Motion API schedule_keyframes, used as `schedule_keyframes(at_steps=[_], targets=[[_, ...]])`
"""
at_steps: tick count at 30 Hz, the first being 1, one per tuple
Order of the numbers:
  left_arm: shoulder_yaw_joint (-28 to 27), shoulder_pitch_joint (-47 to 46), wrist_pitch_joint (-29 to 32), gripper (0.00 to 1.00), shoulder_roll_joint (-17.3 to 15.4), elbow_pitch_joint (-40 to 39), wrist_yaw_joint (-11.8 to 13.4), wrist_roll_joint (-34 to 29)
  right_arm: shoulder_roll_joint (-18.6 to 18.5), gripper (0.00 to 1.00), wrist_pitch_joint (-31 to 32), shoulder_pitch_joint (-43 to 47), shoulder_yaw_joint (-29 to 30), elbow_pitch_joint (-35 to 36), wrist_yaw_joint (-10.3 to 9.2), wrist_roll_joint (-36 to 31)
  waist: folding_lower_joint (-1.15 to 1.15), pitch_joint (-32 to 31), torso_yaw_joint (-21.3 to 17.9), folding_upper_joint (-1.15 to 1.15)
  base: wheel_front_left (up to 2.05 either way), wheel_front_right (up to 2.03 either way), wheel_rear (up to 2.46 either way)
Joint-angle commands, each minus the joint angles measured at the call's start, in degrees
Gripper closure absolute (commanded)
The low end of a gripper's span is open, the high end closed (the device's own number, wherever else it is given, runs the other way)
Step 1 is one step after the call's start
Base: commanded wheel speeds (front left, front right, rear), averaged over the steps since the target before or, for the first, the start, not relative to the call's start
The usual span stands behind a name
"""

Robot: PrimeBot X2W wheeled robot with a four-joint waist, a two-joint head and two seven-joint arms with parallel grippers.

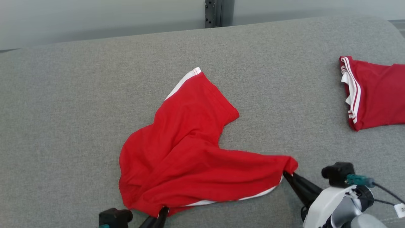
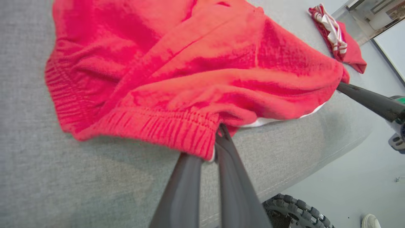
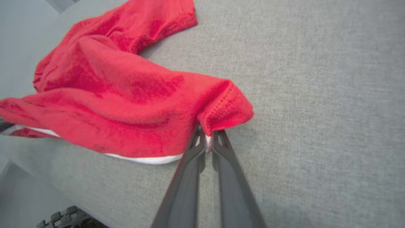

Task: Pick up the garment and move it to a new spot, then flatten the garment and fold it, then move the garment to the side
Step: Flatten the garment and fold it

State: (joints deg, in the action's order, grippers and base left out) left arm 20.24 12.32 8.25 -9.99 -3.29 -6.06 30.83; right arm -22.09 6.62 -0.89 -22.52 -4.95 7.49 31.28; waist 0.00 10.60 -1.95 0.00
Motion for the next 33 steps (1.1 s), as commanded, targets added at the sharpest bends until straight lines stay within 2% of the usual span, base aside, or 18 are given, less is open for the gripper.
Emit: schedule_keyframes(at_steps=[1,9,11,12,14,16,20,23,25,29,33], targets=[[-0.6,-0.1,0.4,1.00,-0.9,-2.4,-0.3,1.1,-0.7,1.00,-0.1,-0.9,1.1,2.5,0.00,3.0,0.00,-0.6,-0.2,0.00,0.00,0.00,0.00],[-5.8,-4.7,7.1,1.00,-8.1,-25.3,-0.8,7.4,-5.1,1.00,2.8,-5.8,12.2,19.6,0.01,18.2,0.00,0.2,-0.2,0.00,0.00,0.00,0.00],[-8.5,-8.1,9.6,1.00,-9.8,-29.3,-0.3,9.0,-6.0,1.00,4.8,-9.4,15.3,21.7,0.00,19.8,0.00,2.2,-0.1,0.00,0.00,0.00,0.00],[-10.2,-10.4,11.0,1.00,-11.2,-30.5,0.0,9.7,-5.6,1.00,6.2,-12.1,16.0,22.5,0.00,20.9,0.00,3.4,-0.3,0.00,0.00,0.00,0.00],[-12.6,-16.0,13.9,1.00,-12.2,-32.1,0.3,12.8,-4.7,1.00,9.1,-18.9,17.1,22.8,-0.01,22.5,0.00,6.8,-0.6,0.00,0.00,0.00,0.00],[-14.2,-24.2,16.8,1.00,-14.0,-31.2,0.1,15.4,-3.0,1.00,12.5,-26.4,17.7,20.7,-0.02,23.5,0.00,10.3,-0.2,0.00,0.00,0.00,0.00],[-14.2,-43.2,21.4,1.00,-15.3,-22.8,0.0,17.2,2.2,1.00,17.9,-43.9,18.7,12.7,-0.02,20.8,0.00,16.8,0.9,0.00,0.00,0.00,0.00],[-12.4,-59.3,21.0,1.00,-13.6,-12.8,-0.2,14.9,6.8,1.00,19.4,-57.1,20.1,4.1,0.00,16.1,0.00,20.3,1.8,0.00,0.00,0.00,0.00],[-11.3,-68.7,18.0,1.00,-11.4,-4.9,-0.3,12.1,9.8,1.00,18.3,-64.7,20.9,-1.8,0.02,12.3,0.00,21.7,2.2,0.00,0.00,0.00,0.00],[-9.1,-84.4,11.6,1.00,-9.2,9.1,-0.8,6.5,14.7,1.00,11.6,-78.1,23.6,-11.2,0.01,5.7,0.00,25.1,1.8,0.00,0.00,0.00,0.00],[-6.9,-93.4,1.0,1.00,-7.5,20.3,-1.1,1.7,17.1,1.00,4.2,-85.3,24.8,-18.7,-0.03,2.5,0.00,27.0,1.0,0.00,0.00,0.00,0.00]])
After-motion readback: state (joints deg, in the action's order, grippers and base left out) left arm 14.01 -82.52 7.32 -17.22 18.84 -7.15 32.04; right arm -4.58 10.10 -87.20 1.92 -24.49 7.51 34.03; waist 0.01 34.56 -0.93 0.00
